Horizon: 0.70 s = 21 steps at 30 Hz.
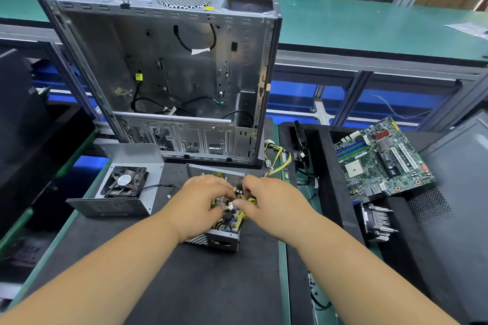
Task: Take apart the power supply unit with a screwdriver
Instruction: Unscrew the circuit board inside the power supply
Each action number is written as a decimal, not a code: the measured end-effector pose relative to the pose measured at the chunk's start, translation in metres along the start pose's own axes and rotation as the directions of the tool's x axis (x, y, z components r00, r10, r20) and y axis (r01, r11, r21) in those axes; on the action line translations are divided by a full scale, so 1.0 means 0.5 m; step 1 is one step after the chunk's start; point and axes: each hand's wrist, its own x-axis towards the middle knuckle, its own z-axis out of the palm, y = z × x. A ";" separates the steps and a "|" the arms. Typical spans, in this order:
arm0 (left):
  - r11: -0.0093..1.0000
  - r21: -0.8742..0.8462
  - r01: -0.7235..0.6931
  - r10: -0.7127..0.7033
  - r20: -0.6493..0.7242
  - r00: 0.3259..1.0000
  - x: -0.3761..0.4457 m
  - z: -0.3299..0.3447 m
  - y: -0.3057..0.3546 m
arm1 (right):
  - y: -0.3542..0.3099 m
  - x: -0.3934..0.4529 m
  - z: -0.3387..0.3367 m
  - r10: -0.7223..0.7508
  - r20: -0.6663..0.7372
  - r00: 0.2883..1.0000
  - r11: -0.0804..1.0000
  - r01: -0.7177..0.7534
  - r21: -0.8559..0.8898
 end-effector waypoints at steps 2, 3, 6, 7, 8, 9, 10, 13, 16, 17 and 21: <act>1.000 0.005 0.010 -0.011 0.023 1.000 0.000 0.001 0.004 | 0.001 0.002 0.001 0.007 0.015 1.000 0.999 -0.008 0.035; 1.000 0.006 0.017 -0.018 0.032 0.999 0.000 0.001 0.006 | 0.001 0.003 0.002 0.008 0.019 1.000 0.998 -0.009 0.057; 0.999 0.012 0.031 -0.031 0.039 0.999 0.000 0.002 0.012 | 0.000 0.002 0.004 -0.003 0.003 1.000 0.996 0.002 0.092; 0.999 0.018 0.034 -0.034 0.041 0.999 0.000 0.002 0.014 | 0.000 0.001 0.004 -0.004 -0.006 1.000 0.995 0.005 0.100; 0.999 0.022 0.037 -0.038 0.042 0.998 0.000 0.003 0.015 | -0.001 -0.001 0.004 -0.004 -0.012 1.000 0.994 0.005 0.111; 0.999 0.024 0.040 -0.041 0.043 0.998 0.000 0.003 0.015 | -0.001 -0.001 0.004 -0.003 -0.016 1.000 0.992 0.005 0.125; 0.999 0.025 0.044 -0.045 0.043 0.998 -0.001 0.004 0.016 | -0.001 -0.002 0.003 -0.004 -0.017 1.000 0.991 0.007 0.137; 0.998 0.035 0.051 -0.053 0.049 0.997 0.001 0.003 0.019 | 0.001 -0.003 -0.002 -0.016 -0.016 1.000 0.987 0.018 0.162; 0.998 0.040 0.047 -0.049 0.050 0.998 0.001 0.000 0.024 | 0.008 -0.006 -0.009 -0.006 -0.024 1.000 0.979 0.011 0.204; 0.998 0.037 0.048 -0.050 0.047 0.998 0.000 -0.002 0.025 | 0.011 -0.008 -0.012 0.004 -0.034 0.999 0.975 0.004 0.222; 0.998 0.016 0.066 -0.067 0.055 0.996 0.000 -0.008 0.031 | 0.023 -0.012 -0.035 0.025 -0.097 0.995 0.962 0.002 0.272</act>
